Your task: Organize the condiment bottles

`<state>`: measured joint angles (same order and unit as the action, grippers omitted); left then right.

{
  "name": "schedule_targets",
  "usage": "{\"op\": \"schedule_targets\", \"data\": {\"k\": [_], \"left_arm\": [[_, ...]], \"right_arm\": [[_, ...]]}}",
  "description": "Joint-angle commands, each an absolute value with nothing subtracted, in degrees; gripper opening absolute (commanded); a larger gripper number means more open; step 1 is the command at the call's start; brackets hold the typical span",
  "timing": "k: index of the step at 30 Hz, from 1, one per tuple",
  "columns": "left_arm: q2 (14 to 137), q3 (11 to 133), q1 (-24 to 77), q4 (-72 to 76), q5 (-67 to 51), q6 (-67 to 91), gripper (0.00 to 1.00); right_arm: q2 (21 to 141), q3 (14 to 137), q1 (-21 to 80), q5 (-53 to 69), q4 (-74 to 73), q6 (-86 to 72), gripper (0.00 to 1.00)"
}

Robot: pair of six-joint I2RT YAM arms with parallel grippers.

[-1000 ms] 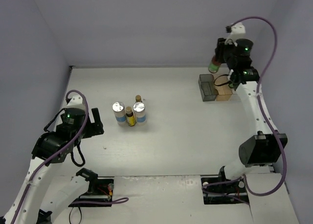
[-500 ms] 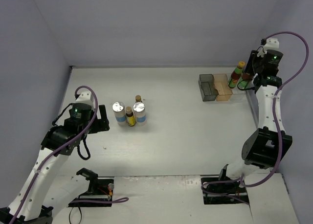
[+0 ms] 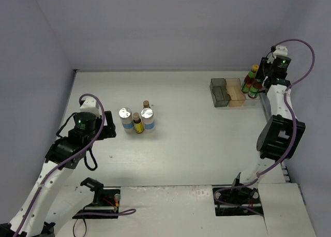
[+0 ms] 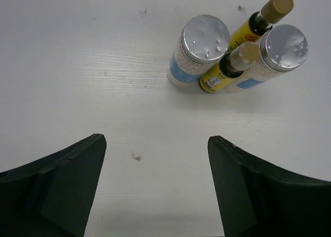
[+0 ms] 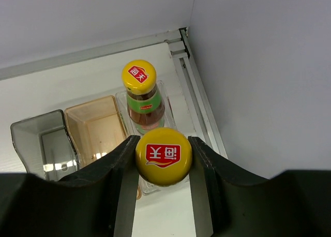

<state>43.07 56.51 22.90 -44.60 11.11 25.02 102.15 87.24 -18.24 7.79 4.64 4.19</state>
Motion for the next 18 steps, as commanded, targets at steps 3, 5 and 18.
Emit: {"op": "schedule_targets", "data": {"k": [3,5,18], "left_arm": [[42.4,57.7,23.0,-35.3,14.6,20.6,0.81],[42.9,58.3,23.0,-34.2,15.6,18.8,0.81],[53.1,61.0,21.1,-21.5,19.3,15.9,0.8]], "right_arm": [[101.1,92.3,-18.2,8.8,15.6,3.8,0.0],[101.2,92.7,-18.3,9.0,16.0,3.7,0.0],[104.5,89.9,-18.2,10.2,18.0,3.3,0.0]]}}
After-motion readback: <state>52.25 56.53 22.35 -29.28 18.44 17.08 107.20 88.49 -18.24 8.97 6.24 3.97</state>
